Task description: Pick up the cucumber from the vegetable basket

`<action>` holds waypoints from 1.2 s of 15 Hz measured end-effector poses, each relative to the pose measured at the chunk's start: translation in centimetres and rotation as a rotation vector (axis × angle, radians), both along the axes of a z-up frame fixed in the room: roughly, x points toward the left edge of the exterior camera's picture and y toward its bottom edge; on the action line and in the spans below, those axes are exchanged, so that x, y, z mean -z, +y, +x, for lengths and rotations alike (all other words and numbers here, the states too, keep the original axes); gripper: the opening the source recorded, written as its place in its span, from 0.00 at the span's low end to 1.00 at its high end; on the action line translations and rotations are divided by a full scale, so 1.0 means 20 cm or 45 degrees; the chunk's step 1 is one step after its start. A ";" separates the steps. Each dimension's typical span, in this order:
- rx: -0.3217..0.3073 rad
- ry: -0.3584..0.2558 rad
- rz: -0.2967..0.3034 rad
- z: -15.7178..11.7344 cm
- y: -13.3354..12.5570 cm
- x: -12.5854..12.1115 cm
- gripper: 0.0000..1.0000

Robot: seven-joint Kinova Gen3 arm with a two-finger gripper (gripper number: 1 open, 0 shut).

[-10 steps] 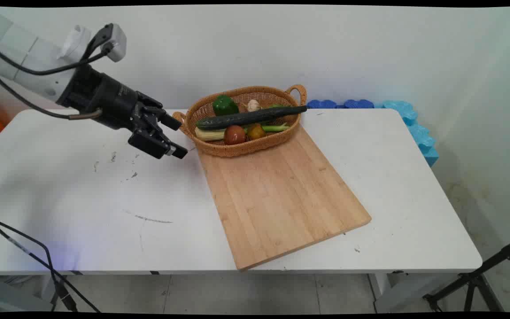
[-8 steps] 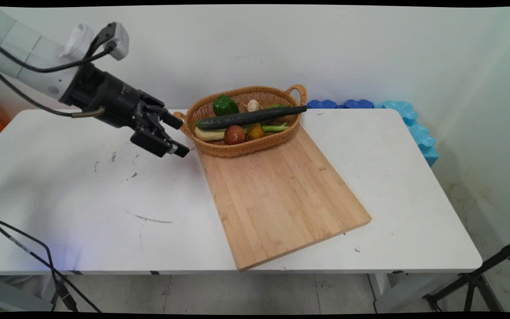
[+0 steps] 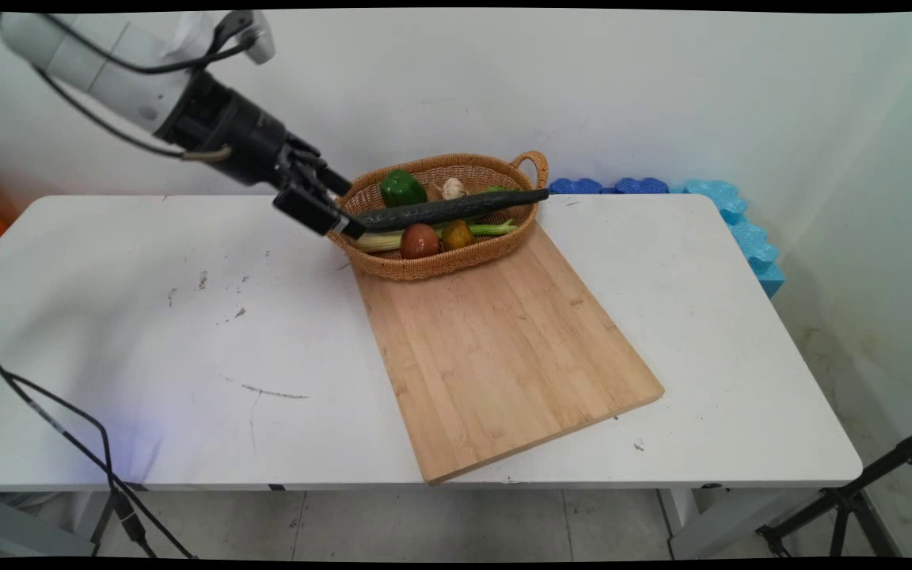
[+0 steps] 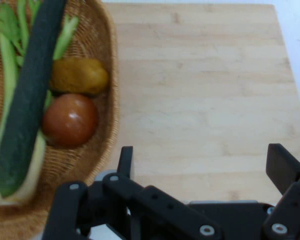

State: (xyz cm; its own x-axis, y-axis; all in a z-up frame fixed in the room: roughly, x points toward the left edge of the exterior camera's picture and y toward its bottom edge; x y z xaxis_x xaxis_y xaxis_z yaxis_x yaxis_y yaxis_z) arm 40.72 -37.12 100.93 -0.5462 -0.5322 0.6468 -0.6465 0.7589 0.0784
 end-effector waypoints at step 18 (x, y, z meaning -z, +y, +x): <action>-0.166 -0.241 0.020 -0.15 -0.88 0.37 1.00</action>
